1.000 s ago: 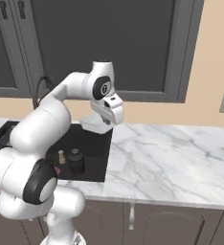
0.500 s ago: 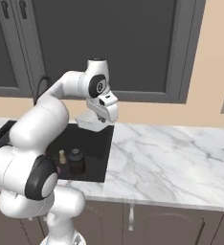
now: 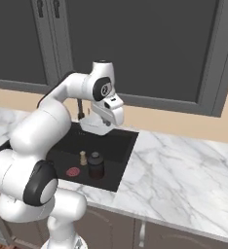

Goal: Pick the jug and tupperware and place them in the sink. Then turn on the water.

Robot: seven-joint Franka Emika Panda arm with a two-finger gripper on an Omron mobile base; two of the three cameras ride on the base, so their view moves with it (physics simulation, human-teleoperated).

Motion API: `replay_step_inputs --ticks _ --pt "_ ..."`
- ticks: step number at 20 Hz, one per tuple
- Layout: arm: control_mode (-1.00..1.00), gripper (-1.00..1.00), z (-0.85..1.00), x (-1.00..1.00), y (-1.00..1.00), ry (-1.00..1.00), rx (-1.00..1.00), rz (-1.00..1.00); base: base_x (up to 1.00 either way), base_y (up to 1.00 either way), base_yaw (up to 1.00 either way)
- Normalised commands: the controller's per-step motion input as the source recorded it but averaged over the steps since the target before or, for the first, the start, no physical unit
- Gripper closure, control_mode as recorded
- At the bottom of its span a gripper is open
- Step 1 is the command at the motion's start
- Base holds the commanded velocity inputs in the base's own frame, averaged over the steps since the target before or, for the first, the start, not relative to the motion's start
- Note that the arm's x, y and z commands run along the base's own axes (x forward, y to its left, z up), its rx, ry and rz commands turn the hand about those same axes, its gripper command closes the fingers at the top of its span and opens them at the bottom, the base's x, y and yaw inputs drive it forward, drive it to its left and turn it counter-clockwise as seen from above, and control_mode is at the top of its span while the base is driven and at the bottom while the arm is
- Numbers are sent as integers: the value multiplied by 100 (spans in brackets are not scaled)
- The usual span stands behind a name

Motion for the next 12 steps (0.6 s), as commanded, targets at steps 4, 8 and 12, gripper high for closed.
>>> replay_step_inputs --ticks 4,8,12 --pt "100 100 0 0 0 0 0 0 0 0 5" --pt "-100 100 0 0 0 0 0 0 0 0 0" --pt "-100 100 0 0 0 0 0 0 0 0 0"
